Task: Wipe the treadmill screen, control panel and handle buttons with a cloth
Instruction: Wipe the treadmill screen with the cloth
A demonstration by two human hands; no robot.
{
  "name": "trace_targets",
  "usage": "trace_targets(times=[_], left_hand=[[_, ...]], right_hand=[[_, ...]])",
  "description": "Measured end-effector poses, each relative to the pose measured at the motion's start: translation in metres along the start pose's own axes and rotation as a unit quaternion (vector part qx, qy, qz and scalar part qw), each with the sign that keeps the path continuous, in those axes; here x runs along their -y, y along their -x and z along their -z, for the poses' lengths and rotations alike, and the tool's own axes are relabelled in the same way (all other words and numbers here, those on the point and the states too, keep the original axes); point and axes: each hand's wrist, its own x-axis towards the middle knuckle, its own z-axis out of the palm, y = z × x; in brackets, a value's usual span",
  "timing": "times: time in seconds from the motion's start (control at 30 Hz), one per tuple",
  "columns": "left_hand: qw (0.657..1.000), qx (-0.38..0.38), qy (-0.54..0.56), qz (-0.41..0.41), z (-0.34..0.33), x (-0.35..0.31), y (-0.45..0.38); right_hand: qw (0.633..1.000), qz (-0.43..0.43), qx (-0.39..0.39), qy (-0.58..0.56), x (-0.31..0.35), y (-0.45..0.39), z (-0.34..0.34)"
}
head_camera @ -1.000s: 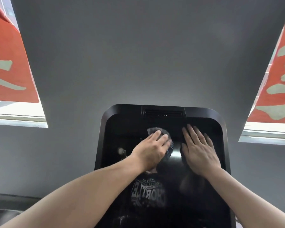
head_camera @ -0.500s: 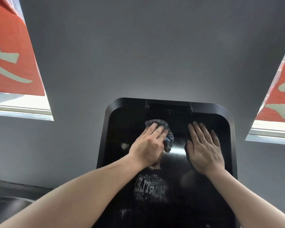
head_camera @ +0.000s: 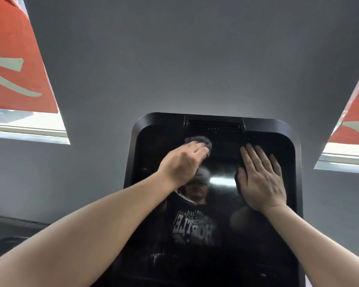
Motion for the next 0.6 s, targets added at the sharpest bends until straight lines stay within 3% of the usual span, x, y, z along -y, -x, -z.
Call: trace_targets(times=[0.07, 0.17, 0.23, 0.33, 0.37, 0.43, 0.5, 0.6], left_hand=[[0.999, -0.010, -0.031, 0.002, -0.007, -0.017, 0.013], [0.986, 0.055, -0.031, -0.151, -0.014, -0.036, 0.033], [0.993, 0.030, -0.033, -0.106, -0.006, -0.003, 0.018], [0.998, -0.017, -0.036, 0.056, 0.001, 0.017, 0.014], [0.998, -0.004, -0.039, 0.050, -0.007, 0.004, 0.023], [0.996, 0.048, -0.029, -0.062, -0.015, -0.022, 0.038], [0.991, 0.060, -0.008, -0.115, -0.003, -0.004, 0.032], [0.999, 0.000, -0.007, 0.039, 0.015, 0.036, 0.020]], right_hand=[[1.000, 0.002, -0.007, 0.001, -0.001, 0.001, 0.000], [1.000, 0.009, -0.019, -0.007, -0.001, 0.001, 0.001], [1.000, 0.008, -0.020, -0.010, 0.000, 0.001, 0.001], [1.000, 0.002, -0.006, -0.011, -0.001, 0.001, 0.001], [1.000, 0.002, -0.006, -0.011, -0.001, 0.001, 0.001], [1.000, 0.003, -0.006, -0.013, -0.001, 0.002, 0.001], [1.000, 0.005, -0.008, -0.012, -0.001, 0.001, 0.001], [1.000, 0.002, -0.005, -0.014, -0.001, 0.000, 0.002]])
